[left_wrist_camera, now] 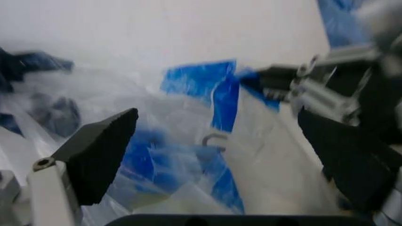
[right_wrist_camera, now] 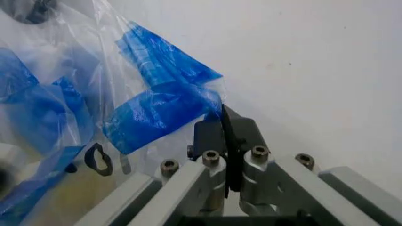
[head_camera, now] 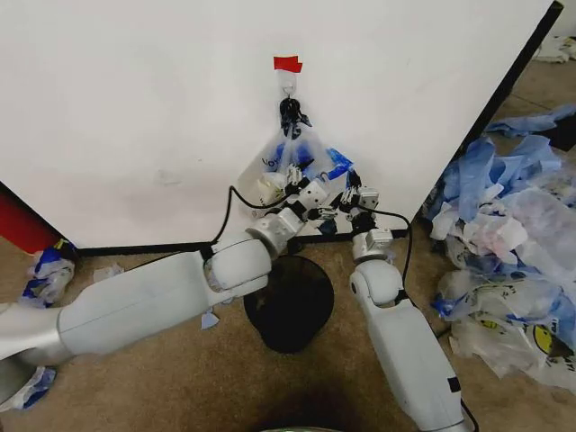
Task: Pick up the garbage bag from the wall and place it over the trash bin.
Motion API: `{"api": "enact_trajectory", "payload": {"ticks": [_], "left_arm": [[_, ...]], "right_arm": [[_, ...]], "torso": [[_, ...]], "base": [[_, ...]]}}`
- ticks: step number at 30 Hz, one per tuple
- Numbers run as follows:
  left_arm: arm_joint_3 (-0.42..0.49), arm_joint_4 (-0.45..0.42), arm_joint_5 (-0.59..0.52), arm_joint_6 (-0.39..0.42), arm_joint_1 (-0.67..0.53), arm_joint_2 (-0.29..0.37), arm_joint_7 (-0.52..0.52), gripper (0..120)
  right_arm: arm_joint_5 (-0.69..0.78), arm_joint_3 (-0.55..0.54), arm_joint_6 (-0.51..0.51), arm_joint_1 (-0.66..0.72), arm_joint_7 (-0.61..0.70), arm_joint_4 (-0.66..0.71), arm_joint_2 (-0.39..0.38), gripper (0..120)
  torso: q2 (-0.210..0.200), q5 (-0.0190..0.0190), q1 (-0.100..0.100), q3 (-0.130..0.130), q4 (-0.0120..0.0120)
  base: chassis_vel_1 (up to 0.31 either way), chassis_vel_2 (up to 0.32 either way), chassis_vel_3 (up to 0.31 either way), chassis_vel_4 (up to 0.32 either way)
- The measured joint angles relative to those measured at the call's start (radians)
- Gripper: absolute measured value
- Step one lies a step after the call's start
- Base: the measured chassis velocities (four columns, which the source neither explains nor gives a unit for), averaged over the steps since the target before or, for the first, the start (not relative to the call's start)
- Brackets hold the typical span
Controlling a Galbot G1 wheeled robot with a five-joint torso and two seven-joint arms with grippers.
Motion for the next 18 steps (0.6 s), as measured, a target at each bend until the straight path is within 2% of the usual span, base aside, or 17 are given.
{"api": "enact_trajectory", "payload": {"ticks": [8,18], "left_arm": [[0.008,0.052,0.020,0.066,-0.021,-0.011,0.012,100],[0.005,0.064,0.025,0.146,-0.028,-0.026,0.002,100]], "right_arm": [[-0.005,0.000,0.003,-0.001,-0.003,-0.005,0.005,0],[-0.006,0.000,0.006,0.002,-0.005,-0.007,0.010,0]], "torso": [[0.000,0.0000,0.000,0.000,0.0001],[0.000,-0.0001,0.000,0.000,0.0001]], "base": [[0.000,0.000,0.000,0.000],[0.000,0.000,0.000,0.000]]}}
